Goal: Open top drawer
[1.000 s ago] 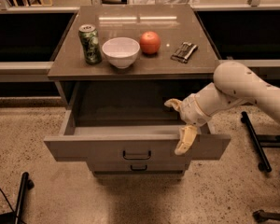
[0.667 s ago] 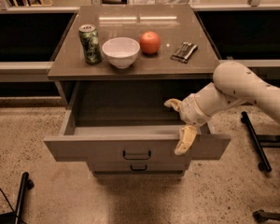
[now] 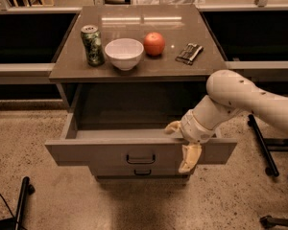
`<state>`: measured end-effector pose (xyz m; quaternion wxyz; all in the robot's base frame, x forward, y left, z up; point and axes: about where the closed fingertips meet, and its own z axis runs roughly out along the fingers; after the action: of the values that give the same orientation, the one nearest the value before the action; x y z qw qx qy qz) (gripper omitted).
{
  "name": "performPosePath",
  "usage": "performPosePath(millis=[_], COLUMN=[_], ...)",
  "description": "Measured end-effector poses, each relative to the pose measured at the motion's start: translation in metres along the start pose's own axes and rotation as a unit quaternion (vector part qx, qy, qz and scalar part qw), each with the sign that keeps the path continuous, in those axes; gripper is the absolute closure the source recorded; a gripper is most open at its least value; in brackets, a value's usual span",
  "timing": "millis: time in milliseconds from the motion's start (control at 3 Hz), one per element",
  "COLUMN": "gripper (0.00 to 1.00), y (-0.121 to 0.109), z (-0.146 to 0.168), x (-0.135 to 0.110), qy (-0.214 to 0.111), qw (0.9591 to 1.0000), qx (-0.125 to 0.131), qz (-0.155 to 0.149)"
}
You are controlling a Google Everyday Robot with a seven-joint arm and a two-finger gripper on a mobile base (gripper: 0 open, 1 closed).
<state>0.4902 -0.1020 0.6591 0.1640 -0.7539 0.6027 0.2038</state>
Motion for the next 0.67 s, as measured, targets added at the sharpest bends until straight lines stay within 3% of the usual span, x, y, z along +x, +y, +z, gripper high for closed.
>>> performPosePath(millis=[333, 667], gripper=[0.43, 0.66], y=[0.032, 0.047], z=[0.008, 0.006], x=[-0.007, -0.014], qy=[0.026, 0.035], qw=[0.9985, 0.9971], qx=[-0.045, -0.063], qz=[-0.015, -0.024])
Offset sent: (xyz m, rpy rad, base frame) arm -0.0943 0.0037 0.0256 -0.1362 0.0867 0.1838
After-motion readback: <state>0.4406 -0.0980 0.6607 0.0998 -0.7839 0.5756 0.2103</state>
